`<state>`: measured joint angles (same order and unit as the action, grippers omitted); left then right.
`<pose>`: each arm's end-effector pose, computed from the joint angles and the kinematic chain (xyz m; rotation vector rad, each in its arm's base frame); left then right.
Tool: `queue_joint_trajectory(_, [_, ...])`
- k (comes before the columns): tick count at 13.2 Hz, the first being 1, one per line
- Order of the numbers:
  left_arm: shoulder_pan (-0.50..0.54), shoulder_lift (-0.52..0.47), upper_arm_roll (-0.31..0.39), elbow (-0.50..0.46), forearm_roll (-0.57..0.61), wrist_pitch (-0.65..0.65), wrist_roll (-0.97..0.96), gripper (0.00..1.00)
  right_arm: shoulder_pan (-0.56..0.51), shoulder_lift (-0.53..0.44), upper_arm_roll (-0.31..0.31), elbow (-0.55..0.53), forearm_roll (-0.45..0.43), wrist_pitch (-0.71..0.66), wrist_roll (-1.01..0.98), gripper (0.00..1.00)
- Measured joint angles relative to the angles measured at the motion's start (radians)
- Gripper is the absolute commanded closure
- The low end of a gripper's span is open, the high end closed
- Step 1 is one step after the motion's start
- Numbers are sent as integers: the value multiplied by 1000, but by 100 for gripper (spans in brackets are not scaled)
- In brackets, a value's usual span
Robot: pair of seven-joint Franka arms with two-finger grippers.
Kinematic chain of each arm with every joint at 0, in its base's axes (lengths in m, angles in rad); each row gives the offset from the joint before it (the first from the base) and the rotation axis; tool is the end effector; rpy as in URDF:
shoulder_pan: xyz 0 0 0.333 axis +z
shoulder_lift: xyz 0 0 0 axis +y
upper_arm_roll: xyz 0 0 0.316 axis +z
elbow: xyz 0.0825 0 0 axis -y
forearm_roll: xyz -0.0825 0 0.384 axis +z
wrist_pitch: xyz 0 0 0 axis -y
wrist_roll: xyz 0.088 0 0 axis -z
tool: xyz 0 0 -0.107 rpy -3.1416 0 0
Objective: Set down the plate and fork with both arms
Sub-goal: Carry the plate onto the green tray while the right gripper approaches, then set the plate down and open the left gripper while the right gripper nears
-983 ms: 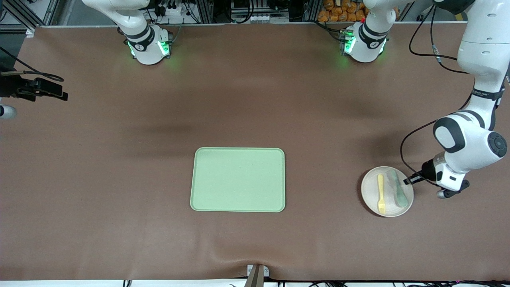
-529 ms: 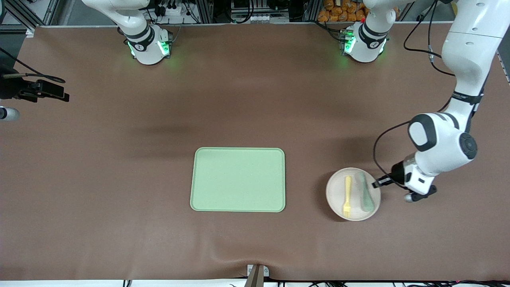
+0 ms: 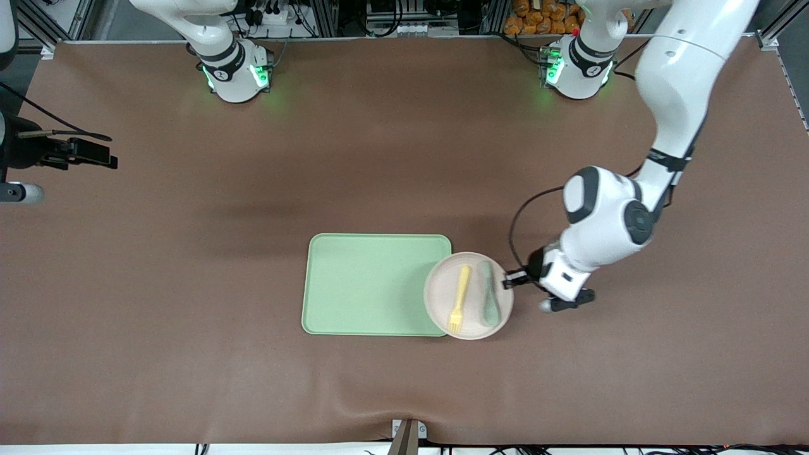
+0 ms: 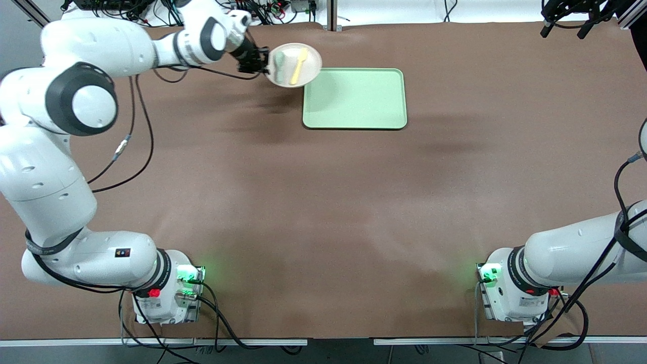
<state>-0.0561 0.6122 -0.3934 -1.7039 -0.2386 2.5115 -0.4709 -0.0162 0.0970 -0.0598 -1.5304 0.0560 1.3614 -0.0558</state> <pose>0.6424 -0.2694 0.2828 2.6772 0.3934 0.0462 0.5565 -0.0339 0.5740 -3.0478 0.0250 0.4015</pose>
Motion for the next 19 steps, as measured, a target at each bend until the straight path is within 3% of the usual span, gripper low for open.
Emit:
queue_joint_trajectory(6, [-282,78,164,53,0,47,-173,100,84,117,11,0,5,152,0,0])
queue_joint_trajectory(14, [-339,156,184,53,0,164,-223,97,268,243,14,0,23,327,7,0])
queue_joint_trajectory(15, [-343,168,184,53,0,181,-233,58,281,258,14,0,33,348,7,0])
queue_joint_trajectory(16, [-349,175,184,54,0,195,-244,1,294,272,14,0,40,371,7,0])
queue_joint_trajectory(19, [-357,173,186,66,1,204,-260,0,334,321,14,0,44,456,7,0])
